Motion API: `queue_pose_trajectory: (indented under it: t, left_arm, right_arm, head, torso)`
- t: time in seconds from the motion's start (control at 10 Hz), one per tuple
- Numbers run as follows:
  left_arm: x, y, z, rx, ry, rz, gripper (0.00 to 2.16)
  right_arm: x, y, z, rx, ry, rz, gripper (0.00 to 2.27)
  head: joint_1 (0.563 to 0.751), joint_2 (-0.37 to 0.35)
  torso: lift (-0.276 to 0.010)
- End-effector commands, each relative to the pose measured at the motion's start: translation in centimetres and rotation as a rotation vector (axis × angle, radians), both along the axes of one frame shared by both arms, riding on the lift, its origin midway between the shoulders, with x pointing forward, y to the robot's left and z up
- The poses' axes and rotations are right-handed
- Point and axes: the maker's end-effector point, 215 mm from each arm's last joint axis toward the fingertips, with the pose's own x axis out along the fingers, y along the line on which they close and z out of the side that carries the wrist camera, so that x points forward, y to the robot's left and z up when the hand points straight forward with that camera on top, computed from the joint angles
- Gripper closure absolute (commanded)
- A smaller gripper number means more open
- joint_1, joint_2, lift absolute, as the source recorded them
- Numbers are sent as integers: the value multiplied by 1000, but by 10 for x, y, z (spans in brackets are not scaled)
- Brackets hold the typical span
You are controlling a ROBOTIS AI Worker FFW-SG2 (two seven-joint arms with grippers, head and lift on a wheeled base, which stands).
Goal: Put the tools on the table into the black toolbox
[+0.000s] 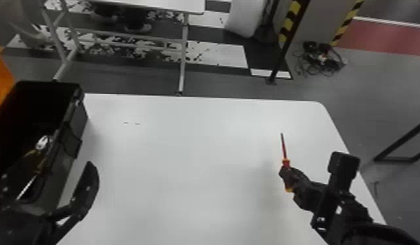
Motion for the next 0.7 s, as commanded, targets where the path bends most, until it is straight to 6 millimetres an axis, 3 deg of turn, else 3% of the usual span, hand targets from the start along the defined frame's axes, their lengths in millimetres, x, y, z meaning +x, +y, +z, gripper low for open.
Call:
queue_pose_trajectory:
  t: [0.0, 0.6]
  left_arm:
    - [3, -14, 0, -13, 22, -40, 60]
    - [5, -80, -27, -157, 230, -263, 97]
  right_arm:
    - [4, 9, 10, 2, -45, 23, 2253]
    - [13, 68, 74, 18, -315, 232, 2256]
  head:
    - [695, -158]
    - [695, -169]
  torso:
    - [-75]
    - [-75]
